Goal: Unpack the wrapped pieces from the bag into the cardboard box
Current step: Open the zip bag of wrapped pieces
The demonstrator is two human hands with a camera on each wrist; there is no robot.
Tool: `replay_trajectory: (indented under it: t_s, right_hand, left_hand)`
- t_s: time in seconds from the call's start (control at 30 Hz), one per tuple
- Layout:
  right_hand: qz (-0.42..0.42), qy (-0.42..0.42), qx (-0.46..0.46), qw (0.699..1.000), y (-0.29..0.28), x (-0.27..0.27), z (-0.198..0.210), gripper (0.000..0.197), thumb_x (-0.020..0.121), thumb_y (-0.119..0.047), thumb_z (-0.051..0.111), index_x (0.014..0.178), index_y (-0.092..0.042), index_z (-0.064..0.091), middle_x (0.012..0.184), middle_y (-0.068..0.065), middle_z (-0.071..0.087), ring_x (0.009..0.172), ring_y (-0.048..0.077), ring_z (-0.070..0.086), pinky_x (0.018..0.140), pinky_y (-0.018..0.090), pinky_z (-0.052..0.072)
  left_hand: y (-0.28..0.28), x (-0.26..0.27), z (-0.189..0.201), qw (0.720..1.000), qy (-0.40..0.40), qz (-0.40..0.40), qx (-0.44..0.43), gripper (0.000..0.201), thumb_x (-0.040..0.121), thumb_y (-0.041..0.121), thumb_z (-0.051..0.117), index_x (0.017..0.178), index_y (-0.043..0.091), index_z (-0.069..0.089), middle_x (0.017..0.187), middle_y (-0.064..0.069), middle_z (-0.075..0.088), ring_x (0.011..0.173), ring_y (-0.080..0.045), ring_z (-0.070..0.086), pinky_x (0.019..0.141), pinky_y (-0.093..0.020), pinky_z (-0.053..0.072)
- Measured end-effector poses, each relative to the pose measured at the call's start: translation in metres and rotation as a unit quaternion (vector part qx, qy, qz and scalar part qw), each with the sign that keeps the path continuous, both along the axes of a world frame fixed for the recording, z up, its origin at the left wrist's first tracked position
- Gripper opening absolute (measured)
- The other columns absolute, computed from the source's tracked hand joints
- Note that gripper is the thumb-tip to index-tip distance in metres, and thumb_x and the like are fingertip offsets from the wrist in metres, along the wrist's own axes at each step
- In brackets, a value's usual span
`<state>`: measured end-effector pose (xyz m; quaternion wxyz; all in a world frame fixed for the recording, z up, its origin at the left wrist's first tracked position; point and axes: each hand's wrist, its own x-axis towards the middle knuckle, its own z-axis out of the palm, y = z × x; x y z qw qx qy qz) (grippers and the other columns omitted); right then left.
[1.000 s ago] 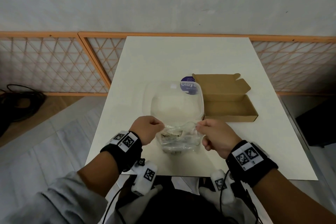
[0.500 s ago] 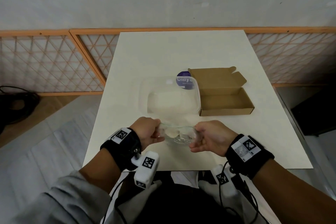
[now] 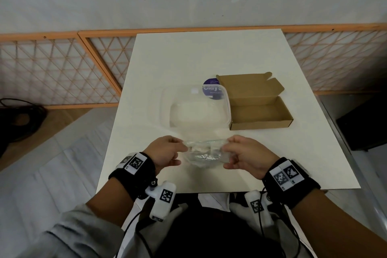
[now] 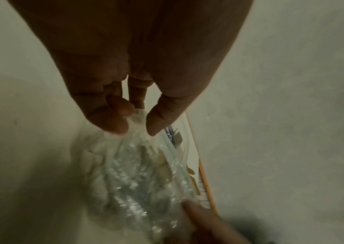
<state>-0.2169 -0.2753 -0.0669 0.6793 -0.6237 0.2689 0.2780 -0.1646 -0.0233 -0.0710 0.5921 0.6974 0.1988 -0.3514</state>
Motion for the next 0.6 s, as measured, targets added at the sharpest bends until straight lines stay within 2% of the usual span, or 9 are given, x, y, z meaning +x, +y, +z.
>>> replay_trajectory:
  t_s: [0.1, 0.17, 0.23, 0.33, 0.4, 0.47, 0.5, 0.53, 0.6]
  right_hand:
    - [0.008, -0.015, -0.01, 1.0, 0.0, 0.0, 0.005, 0.012, 0.098, -0.016, 0.069, 0.104, -0.012, 0.06, 0.094, 0.011, 0.067, 0.069, 0.024, 0.061, 0.083, 0.043, 0.063]
    - [0.015, -0.019, -0.025, 0.999, 0.002, 0.0, 0.007, 0.011, 0.102, -0.023, 0.066, 0.105, -0.013, 0.062, 0.095, 0.009, 0.07, 0.075, 0.026, 0.065, 0.084, 0.042, 0.062]
    - [0.01, -0.023, -0.028, 0.999, 0.003, -0.001, 0.004, 0.014, 0.104, -0.024, 0.063, 0.108, -0.01, 0.064, 0.094, 0.011, 0.068, 0.074, 0.025, 0.065, 0.084, 0.041, 0.061]
    - [-0.006, -0.025, -0.012, 1.0, 0.004, -0.003, -0.001, 0.014, 0.104, -0.021, 0.063, 0.11, -0.008, 0.063, 0.085, 0.011, 0.06, 0.07, 0.022, 0.059, 0.088, 0.042, 0.058]
    - [-0.027, -0.018, 0.022, 0.999, 0.003, -0.003, -0.007, 0.015, 0.104, -0.019, 0.064, 0.112, -0.006, 0.062, 0.089, 0.013, 0.055, 0.067, 0.02, 0.053, 0.096, 0.045, 0.056]
    - [-0.051, -0.004, 0.067, 0.996, 0.0, -0.004, -0.011, 0.017, 0.103, -0.014, 0.065, 0.115, -0.004, 0.061, 0.092, 0.013, 0.052, 0.065, 0.017, 0.05, 0.103, 0.049, 0.054]
    - [-0.054, -0.004, 0.081, 0.995, -0.002, -0.004, -0.012, 0.018, 0.102, -0.011, 0.065, 0.117, -0.002, 0.061, 0.092, 0.013, 0.053, 0.065, 0.017, 0.05, 0.102, 0.048, 0.054]
    - [-0.048, -0.009, 0.082, 0.995, -0.003, -0.004, -0.013, 0.021, 0.101, -0.007, 0.065, 0.12, 0.001, 0.06, 0.093, 0.013, 0.055, 0.068, 0.017, 0.051, 0.1, 0.046, 0.055]
    - [-0.013, -0.028, 0.034, 0.999, -0.005, -0.003, -0.014, 0.026, 0.098, -0.001, 0.065, 0.121, 0.008, 0.059, 0.099, 0.014, 0.058, 0.076, 0.019, 0.053, 0.095, 0.042, 0.054]
  left_hand:
    - [0.005, -0.001, 0.003, 0.999, 0.003, -0.018, 0.034, 0.013, 0.091, 0.016, 0.076, 0.096, 0.011, 0.064, 0.09, -0.007, 0.06, 0.062, -0.015, 0.051, 0.05, -0.025, 0.047]
    - [0.004, 0.0, 0.003, 1.0, 0.028, 0.008, 0.01, 0.012, 0.092, 0.008, 0.072, 0.091, 0.012, 0.061, 0.083, -0.008, 0.061, 0.053, -0.014, 0.049, 0.042, -0.02, 0.037]
    - [0.002, 0.003, 0.003, 0.995, 0.079, 0.043, -0.041, 0.016, 0.096, 0.003, 0.065, 0.085, 0.013, 0.059, 0.072, -0.006, 0.058, 0.049, -0.01, 0.044, 0.035, -0.015, 0.03]
    - [-0.002, 0.007, 0.009, 0.975, 0.163, 0.096, -0.121, 0.019, 0.104, 0.008, 0.055, 0.086, 0.008, 0.063, 0.063, -0.004, 0.061, 0.04, -0.006, 0.048, 0.033, -0.012, 0.038]
    - [-0.004, 0.007, 0.012, 0.951, 0.197, 0.157, -0.18, 0.023, 0.105, 0.004, 0.049, 0.087, 0.005, 0.063, 0.061, -0.003, 0.06, 0.035, -0.006, 0.051, 0.033, -0.012, 0.041]
    - [-0.003, 0.008, 0.01, 0.92, 0.223, 0.204, -0.25, 0.026, 0.103, 0.0, 0.043, 0.087, 0.004, 0.062, 0.058, 0.002, 0.051, 0.034, -0.005, 0.045, 0.03, -0.012, 0.036]
    - [-0.002, 0.008, 0.009, 0.906, 0.234, 0.218, -0.277, 0.024, 0.102, 0.001, 0.043, 0.086, 0.005, 0.06, 0.057, 0.004, 0.044, 0.033, -0.005, 0.041, 0.029, -0.013, 0.033]
    - [-0.001, 0.008, 0.008, 0.901, 0.239, 0.223, -0.287, 0.021, 0.1, 0.001, 0.045, 0.084, 0.006, 0.058, 0.056, 0.005, 0.039, 0.033, -0.005, 0.037, 0.029, -0.014, 0.03]
    - [0.0, 0.006, 0.01, 0.908, 0.232, 0.213, -0.276, 0.02, 0.095, -0.002, 0.046, 0.079, 0.007, 0.053, 0.055, 0.006, 0.032, 0.032, -0.005, 0.031, 0.028, -0.014, 0.026]
